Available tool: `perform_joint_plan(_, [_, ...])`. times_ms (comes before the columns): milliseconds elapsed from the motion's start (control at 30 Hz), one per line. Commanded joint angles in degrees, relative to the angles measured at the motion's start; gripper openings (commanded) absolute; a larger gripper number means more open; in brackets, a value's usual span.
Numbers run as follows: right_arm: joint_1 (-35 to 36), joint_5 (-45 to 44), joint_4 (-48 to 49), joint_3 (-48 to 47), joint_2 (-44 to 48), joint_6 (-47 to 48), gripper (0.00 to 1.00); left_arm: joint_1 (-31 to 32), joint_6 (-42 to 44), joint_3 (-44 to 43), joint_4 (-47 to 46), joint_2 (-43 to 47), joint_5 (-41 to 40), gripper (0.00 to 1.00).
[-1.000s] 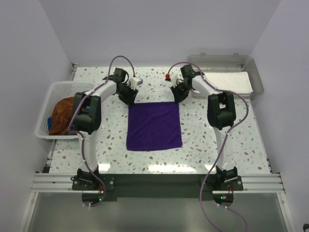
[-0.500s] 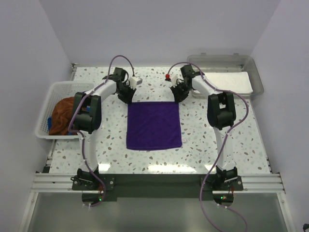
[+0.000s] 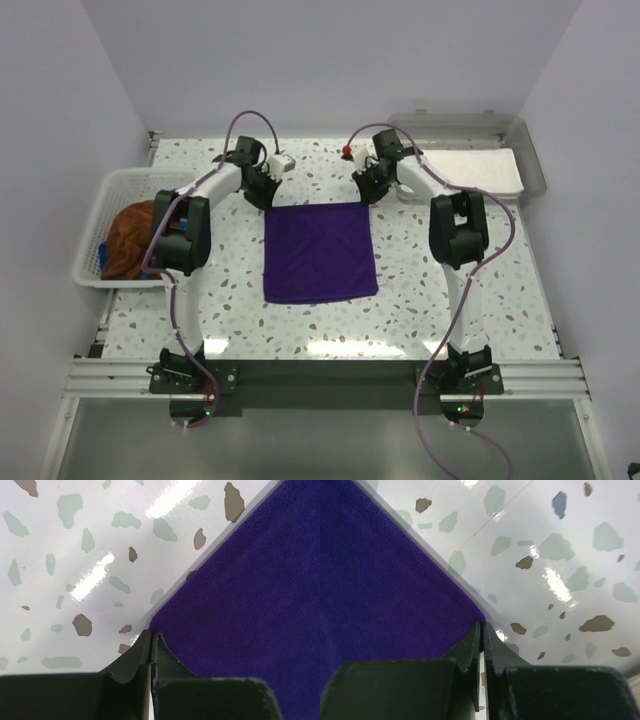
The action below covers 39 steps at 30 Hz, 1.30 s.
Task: Fold and stack the towels
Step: Fold the towel
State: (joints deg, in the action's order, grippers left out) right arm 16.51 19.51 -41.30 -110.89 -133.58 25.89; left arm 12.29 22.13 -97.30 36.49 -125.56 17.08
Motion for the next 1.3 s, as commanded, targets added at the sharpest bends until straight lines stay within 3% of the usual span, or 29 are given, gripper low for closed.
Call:
perform_joint_plan(0, [-0.1, -4.1, 5.4, -2.6, 6.8, -1.6, 0.0, -0.9, 1.0, -1.8, -3.9, 4.1, -1.4, 0.0])
perform_joint_plan(367, [0.8, -6.2, 10.5, 7.6, 17.3, -2.7, 0.0, -0.6, -4.4, 6.9, -8.4, 15.2, -0.1, 0.0])
perform_joint_plan(767, [2.5, -13.8, 9.9, 21.8, 28.3, -6.7, 0.0, 0.4, -18.3, 29.6, -14.6, 34.7, -4.8, 0.0])
perform_joint_plan(1100, [2.7, -17.7, 9.4, 31.2, 35.3, -13.7, 0.0, 9.7, -30.6, 43.9, -15.9, 42.7, -9.0, 0.0])
perform_joint_plan(1267, [2.6, -15.2, 11.8, 37.1, 37.6, -18.0, 0.0, 9.8, -35.5, 48.6, -16.5, 45.5, -12.6, 0.0])
